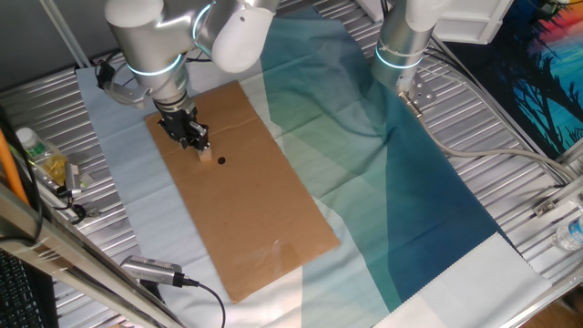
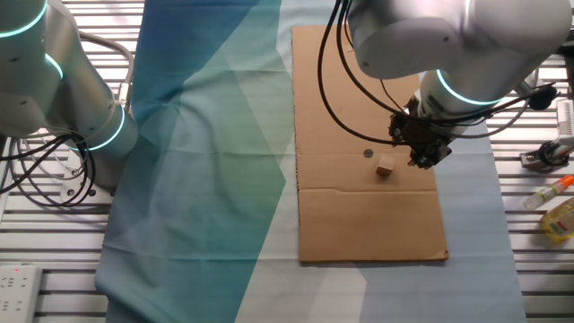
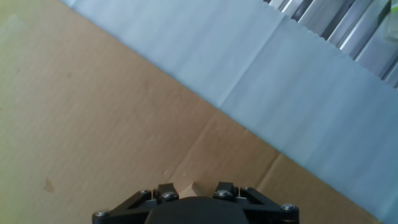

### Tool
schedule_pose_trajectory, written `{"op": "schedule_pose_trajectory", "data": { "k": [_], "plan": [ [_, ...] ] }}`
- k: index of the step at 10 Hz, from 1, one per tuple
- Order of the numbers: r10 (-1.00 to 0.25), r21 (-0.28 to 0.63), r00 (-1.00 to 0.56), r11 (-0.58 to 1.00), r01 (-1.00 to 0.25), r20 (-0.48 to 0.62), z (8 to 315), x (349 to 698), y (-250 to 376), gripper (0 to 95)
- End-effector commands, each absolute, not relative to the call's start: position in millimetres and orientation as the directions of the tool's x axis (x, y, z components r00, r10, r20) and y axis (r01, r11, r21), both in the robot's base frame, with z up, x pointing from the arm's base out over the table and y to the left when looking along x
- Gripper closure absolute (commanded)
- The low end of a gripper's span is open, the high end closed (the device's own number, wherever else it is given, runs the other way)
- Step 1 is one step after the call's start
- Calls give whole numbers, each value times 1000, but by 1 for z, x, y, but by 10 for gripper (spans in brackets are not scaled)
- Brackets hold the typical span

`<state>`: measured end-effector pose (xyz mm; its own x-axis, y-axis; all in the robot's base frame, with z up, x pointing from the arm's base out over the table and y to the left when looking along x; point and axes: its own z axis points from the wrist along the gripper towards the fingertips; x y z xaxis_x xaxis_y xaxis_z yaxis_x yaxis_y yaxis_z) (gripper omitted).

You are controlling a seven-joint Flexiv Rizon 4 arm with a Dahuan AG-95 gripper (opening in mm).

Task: Hold a small block with the gripper and sweep it from left to right on the table

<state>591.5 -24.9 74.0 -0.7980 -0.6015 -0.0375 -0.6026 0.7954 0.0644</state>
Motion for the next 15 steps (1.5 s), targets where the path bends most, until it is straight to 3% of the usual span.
{"op": "schedule_pose_trajectory", "data": {
  "k": [1,10,11,15],
  "plan": [
    [-597,65,-801,798,-598,-42,74,592,-25,570],
    [-603,46,-797,795,-604,-44,74,592,-25,570],
    [-606,48,-794,793,-607,-45,74,592,-25,380],
    [-621,54,-783,781,-622,-48,74,592,-25,380]
  ]
}}
